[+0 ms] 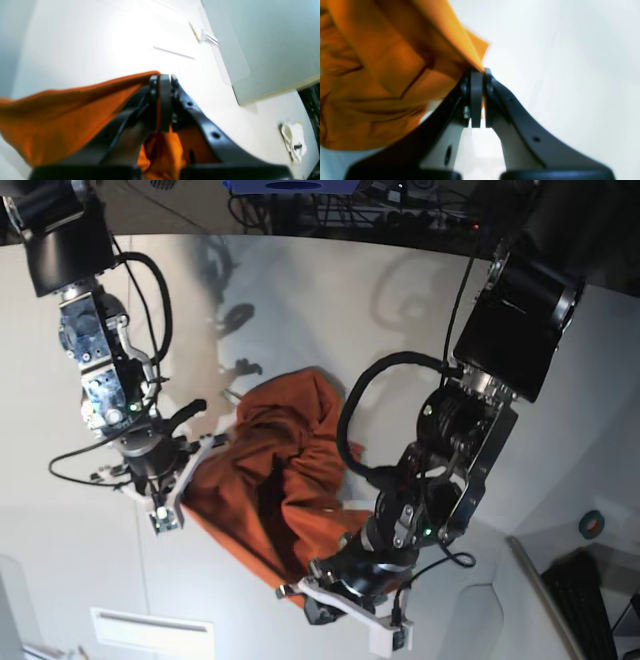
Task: Layout the t-shirt on the table in an organized manner, then fold the t-shirt properly
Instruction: 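Lift the t-shirt with both grippers and shake it open, then lower the t-shirt flat onto the table with both grippers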
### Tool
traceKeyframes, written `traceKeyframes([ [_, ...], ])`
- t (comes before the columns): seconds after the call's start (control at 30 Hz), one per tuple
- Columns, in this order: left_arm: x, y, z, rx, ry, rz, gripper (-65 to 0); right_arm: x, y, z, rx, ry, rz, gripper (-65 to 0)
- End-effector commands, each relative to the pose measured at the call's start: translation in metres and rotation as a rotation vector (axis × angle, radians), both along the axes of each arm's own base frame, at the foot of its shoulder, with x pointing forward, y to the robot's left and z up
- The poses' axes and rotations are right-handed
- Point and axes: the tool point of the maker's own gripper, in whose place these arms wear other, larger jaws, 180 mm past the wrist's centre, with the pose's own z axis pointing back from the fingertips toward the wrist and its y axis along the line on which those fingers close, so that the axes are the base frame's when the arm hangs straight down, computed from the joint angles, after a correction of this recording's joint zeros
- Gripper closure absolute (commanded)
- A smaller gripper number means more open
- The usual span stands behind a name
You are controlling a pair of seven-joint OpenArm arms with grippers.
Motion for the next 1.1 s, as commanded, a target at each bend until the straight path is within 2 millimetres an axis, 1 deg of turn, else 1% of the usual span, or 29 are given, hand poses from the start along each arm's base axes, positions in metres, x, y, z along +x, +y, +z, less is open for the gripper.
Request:
traceKeyframes([
  [0.0, 0.019, -0.005, 0.035, -0.018, -0.089, 0.009, 0.0, 0.024, -0.01, 0.033, -0.019, -0.1, -0.004, 0.0],
  [0.07, 0.035, -0.017, 0.046, -0.03, -0.091, 0.009, 0.0, 0.039, -0.029, 0.055, -0.062, -0.151, -0.012, 0.0],
  [0.13, 0.052, -0.027, 0.059, -0.034, -0.094, 0.016, 0.0, 0.059, -0.049, 0.083, -0.107, -0.214, -0.023, 0.0],
  [0.2, 0.07, -0.035, 0.078, -0.038, -0.11, 0.022, 0.0, 0.077, -0.065, 0.114, -0.145, -0.279, -0.035, 0.0],
  [0.27, 0.084, -0.044, 0.105, -0.046, -0.14, 0.023, 0.0, 0.093, -0.082, 0.147, -0.183, -0.344, -0.049, 0.0],
  [0.33, 0.093, -0.051, 0.138, -0.053, -0.189, 0.017, 0.0, 0.107, -0.095, 0.184, -0.214, -0.416, -0.064, 0.0],
  [0.4, 0.096, -0.054, 0.166, -0.066, -0.238, 0.009, 0.0, 0.116, -0.106, 0.22, -0.24, -0.485, -0.077, 0.0],
  [0.43, 0.095, -0.057, 0.182, -0.075, -0.271, 0.0, 0.0, 0.12, -0.111, 0.237, -0.255, -0.517, -0.083, 0.0],
  [0.5, 0.088, -0.058, 0.209, -0.097, -0.334, -0.015, 0.0, 0.121, -0.118, 0.265, -0.279, -0.574, -0.087, 0.0],
  [0.53, 0.082, -0.057, 0.228, -0.127, -0.375, -0.019, 0.0, 0.119, -0.121, 0.279, -0.293, -0.605, -0.086, 0.0],
  [0.57, 0.078, -0.052, 0.238, -0.156, -0.399, -0.013, 0.0, 0.117, -0.121, 0.288, -0.303, -0.627, -0.081, 0.0],
  [0.63, 0.065, -0.042, 0.246, -0.198, -0.427, -0.015, 0.0, 0.11, -0.124, 0.301, -0.309, -0.661, -0.083, 0.0],
  [0.67, 0.058, -0.041, 0.24, -0.197, -0.413, -0.03, 0.0, 0.104, -0.125, 0.297, -0.303, -0.655, -0.088, 0.0],
  [0.73, 0.044, -0.036, 0.212, -0.171, -0.36, -0.057, 0.0, 0.088, -0.131, 0.281, -0.282, -0.628, -0.109, 0.0],
  [0.77, 0.038, -0.032, 0.192, -0.159, -0.326, -0.059, 0.0, 0.08, -0.13, 0.271, -0.274, -0.615, -0.108, 0.0],
  [0.8, 0.03, -0.024, 0.167, -0.146, -0.288, -0.053, 0.0, 0.069, -0.126, 0.252, -0.253, -0.583, -0.105, 0.0],
  [0.83, 0.02, -0.017, 0.144, -0.136, -0.256, -0.048, 0.0, 0.058, -0.12, 0.232, -0.226, -0.547, -0.102, 0.0],
  [0.87, 0.009, -0.007, 0.115, -0.123, -0.207, -0.035, 0.0, 0.045, -0.113, 0.209, -0.197, -0.503, -0.099, 0.0],
  [0.97, -0.029, 0.02, 0.035, -0.063, -0.061, -0.005, 0.0, 0.007, -0.088, 0.129, -0.106, -0.328, -0.094, 0.0],
  [1.0, -0.044, 0.029, 0.006, -0.04, 0.0, 0.003, 0.0, -0.006, -0.078, 0.1, -0.068, -0.259, -0.102, 0.0],
  [1.07, -0.076, 0.043, -0.048, -0.004, 0.125, 0.017, 0.0, -0.03, -0.06, 0.049, 0.0, -0.129, -0.129, 0.0],
])
